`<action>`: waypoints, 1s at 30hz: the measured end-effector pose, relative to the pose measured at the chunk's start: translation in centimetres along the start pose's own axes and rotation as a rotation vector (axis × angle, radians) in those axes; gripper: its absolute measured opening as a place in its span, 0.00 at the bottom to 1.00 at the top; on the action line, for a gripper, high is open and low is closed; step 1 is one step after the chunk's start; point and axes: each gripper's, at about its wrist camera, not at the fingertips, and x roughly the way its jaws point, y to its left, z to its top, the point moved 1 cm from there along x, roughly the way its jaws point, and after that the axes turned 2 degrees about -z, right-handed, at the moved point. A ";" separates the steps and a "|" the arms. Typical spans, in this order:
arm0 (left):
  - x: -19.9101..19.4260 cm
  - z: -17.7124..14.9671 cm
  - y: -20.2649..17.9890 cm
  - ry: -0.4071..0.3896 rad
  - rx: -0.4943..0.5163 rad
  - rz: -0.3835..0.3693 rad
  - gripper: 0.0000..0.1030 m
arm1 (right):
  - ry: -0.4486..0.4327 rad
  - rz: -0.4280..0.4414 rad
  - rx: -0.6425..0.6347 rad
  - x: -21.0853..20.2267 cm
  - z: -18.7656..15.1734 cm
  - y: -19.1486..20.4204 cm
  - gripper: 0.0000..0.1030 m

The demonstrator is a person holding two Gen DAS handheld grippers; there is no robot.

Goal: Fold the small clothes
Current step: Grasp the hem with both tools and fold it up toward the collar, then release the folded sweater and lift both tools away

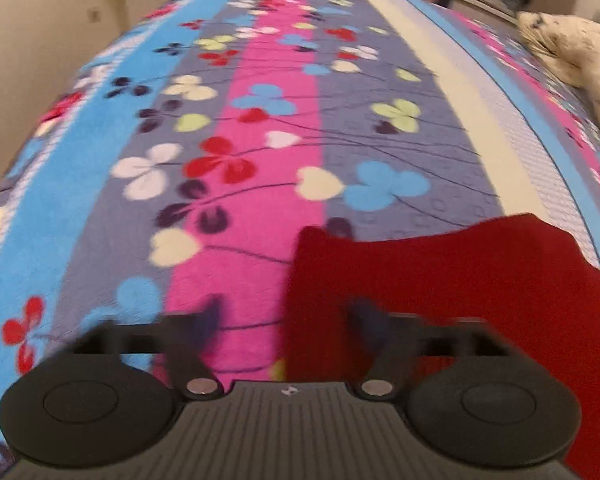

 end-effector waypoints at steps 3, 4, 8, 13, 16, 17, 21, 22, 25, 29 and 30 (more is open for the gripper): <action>-2.3 -1.3 1.2 -0.033 -0.013 -0.040 0.92 | 0.007 0.047 0.033 -1.9 -0.2 -0.6 0.53; -3.1 -2.0 1.4 -0.032 -0.013 -0.039 0.92 | -0.017 0.043 0.033 -2.9 -0.5 -0.8 0.54; -6.3 -5.7 0.9 -0.029 0.026 -0.054 0.92 | -0.077 0.069 -0.028 -7.1 -2.9 -0.8 0.56; -5.7 -10.7 1.0 -0.026 0.093 0.087 0.99 | 0.010 0.040 -0.160 -6.7 -8.4 0.3 0.56; -6.7 -10.8 2.2 -0.008 0.034 0.119 1.00 | -0.022 -0.002 -0.226 -6.8 -9.3 1.1 0.57; -7.7 -10.8 2.5 -0.005 0.024 0.119 1.00 | -0.013 -0.012 -0.226 -7.4 -9.0 1.4 0.60; -13.2 -12.4 2.9 -0.021 0.035 0.131 1.00 | 0.037 -0.013 -0.163 -12.1 -8.5 1.4 0.68; -14.9 -13.1 2.7 -0.017 0.031 0.131 1.00 | 0.043 0.006 -0.158 -14.0 -8.9 1.5 0.69; -20.3 -16.7 1.2 0.000 0.025 0.132 1.00 | 0.020 0.081 -0.167 -20.3 -11.0 2.3 0.81; -26.6 -22.3 -1.5 0.026 -0.011 0.082 1.00 | -0.041 0.131 -0.224 -28.3 -15.5 3.7 0.88; -27.9 -23.7 -2.1 0.032 -0.017 0.067 1.00 | -0.056 0.135 -0.237 -29.9 -16.7 3.9 0.89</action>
